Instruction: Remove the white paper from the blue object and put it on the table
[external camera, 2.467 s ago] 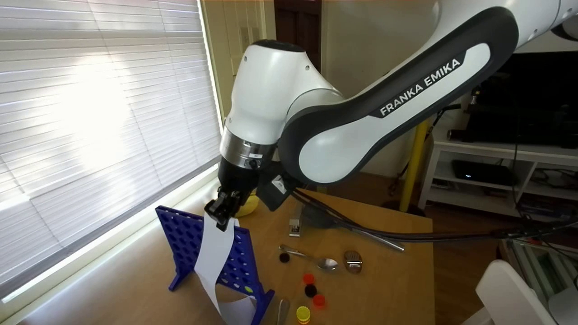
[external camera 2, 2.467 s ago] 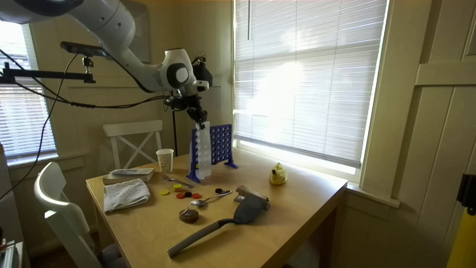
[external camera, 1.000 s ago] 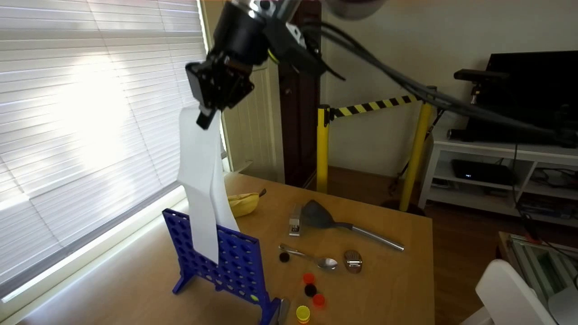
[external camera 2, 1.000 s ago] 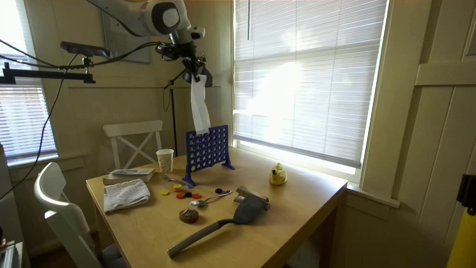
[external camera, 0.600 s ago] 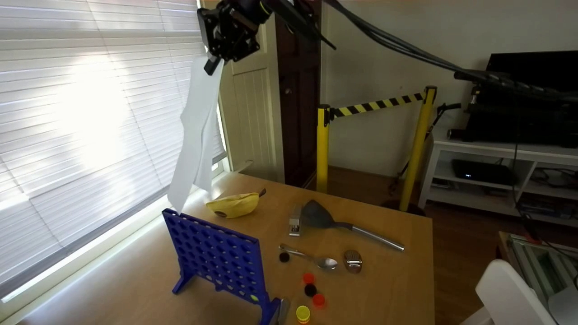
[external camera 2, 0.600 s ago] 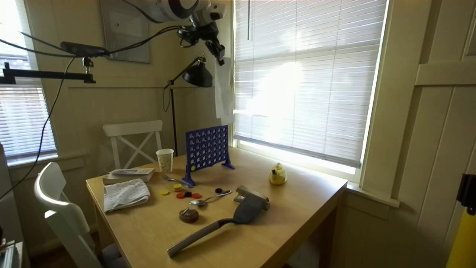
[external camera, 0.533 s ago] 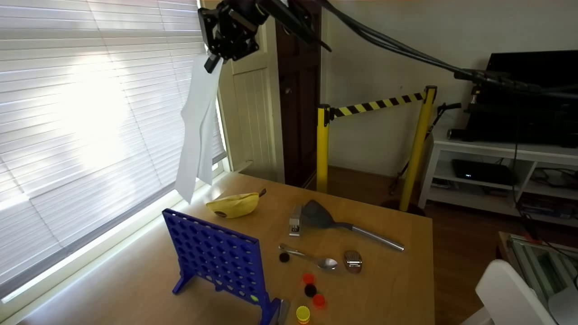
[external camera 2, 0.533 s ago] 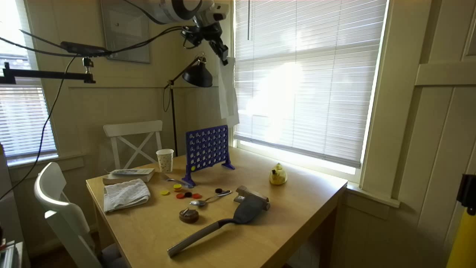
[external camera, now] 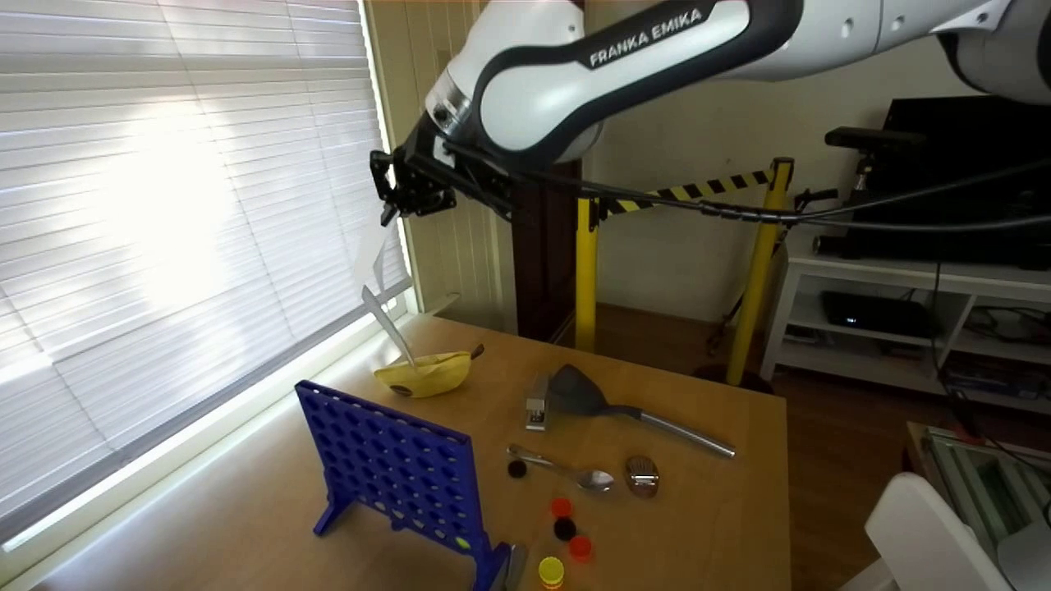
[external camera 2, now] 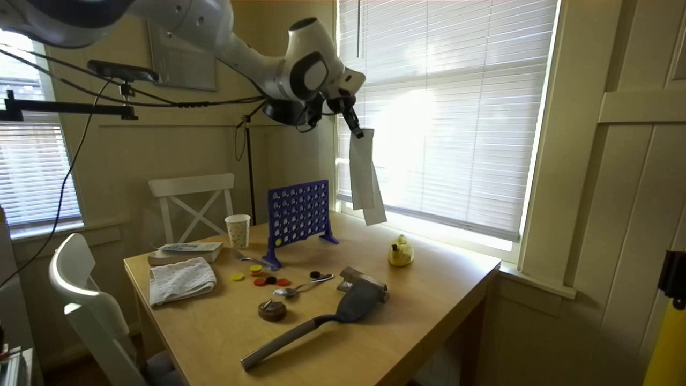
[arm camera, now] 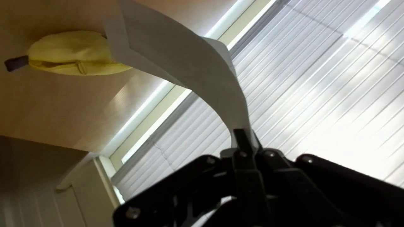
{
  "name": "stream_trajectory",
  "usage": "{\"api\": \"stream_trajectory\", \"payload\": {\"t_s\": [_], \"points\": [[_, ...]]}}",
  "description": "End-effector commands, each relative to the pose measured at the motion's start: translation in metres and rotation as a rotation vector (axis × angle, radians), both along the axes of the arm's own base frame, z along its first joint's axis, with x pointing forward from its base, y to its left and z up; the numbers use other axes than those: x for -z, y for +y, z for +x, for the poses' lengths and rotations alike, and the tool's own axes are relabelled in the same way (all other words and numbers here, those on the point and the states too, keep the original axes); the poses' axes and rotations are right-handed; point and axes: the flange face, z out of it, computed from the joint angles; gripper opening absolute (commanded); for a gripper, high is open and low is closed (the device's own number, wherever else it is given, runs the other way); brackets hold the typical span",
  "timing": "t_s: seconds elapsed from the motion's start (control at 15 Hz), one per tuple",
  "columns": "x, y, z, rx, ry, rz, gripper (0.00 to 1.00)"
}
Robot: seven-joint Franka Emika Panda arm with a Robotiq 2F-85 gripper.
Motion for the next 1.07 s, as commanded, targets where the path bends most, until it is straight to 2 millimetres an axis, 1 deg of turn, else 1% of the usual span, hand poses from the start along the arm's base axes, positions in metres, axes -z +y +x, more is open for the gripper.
{"api": "stream_trajectory", "payload": {"t_s": [0.0, 0.13, 0.2, 0.33, 0.47, 0.67, 0.87, 1.0], "points": [[0.042, 0.009, 0.024, 0.094, -0.042, 0.11, 0.0], [0.052, 0.022, 0.027, 0.064, -0.093, 0.157, 0.0], [0.06, 0.025, 0.025, 0.057, -0.116, 0.17, 0.0], [0.089, 0.023, 0.023, 0.048, -0.07, 0.208, 0.0], [0.124, 0.004, 0.019, 0.055, 0.006, 0.205, 0.0], [0.162, -0.035, 0.014, 0.069, 0.111, 0.177, 0.0], [0.187, -0.072, 0.008, 0.068, 0.246, 0.117, 0.0], [0.199, -0.089, 0.005, 0.072, 0.319, 0.075, 0.0]]}}
